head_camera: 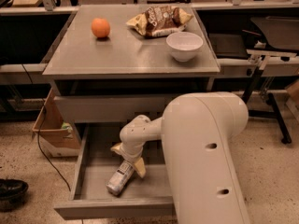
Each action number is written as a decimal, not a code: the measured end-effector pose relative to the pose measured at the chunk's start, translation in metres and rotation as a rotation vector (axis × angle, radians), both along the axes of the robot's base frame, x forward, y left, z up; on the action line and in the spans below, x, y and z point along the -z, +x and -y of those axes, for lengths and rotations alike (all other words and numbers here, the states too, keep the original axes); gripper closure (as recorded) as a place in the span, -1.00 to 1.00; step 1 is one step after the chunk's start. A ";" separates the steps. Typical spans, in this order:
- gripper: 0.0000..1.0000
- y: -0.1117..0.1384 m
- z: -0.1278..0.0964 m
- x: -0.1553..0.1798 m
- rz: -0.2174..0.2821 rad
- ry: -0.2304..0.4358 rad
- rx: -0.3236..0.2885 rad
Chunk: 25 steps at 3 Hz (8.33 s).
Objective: Pick blue plastic bottle from middle drawer and place on counter
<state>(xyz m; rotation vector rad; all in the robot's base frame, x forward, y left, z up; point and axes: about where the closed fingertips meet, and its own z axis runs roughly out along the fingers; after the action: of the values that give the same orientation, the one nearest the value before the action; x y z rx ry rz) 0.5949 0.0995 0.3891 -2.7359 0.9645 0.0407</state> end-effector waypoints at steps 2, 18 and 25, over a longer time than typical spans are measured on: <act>-0.15 -0.013 0.013 0.029 -0.057 -0.044 0.005; 1.00 0.074 0.061 -0.553 0.613 0.402 0.092; 1.00 0.237 0.011 -0.512 0.821 0.347 0.032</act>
Offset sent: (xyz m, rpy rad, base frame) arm -0.0191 -0.0192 -0.0389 -0.0550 0.0844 -0.0091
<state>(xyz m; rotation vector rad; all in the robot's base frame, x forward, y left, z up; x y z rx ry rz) 0.8314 0.0885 0.9016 -2.0902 0.6642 -0.7748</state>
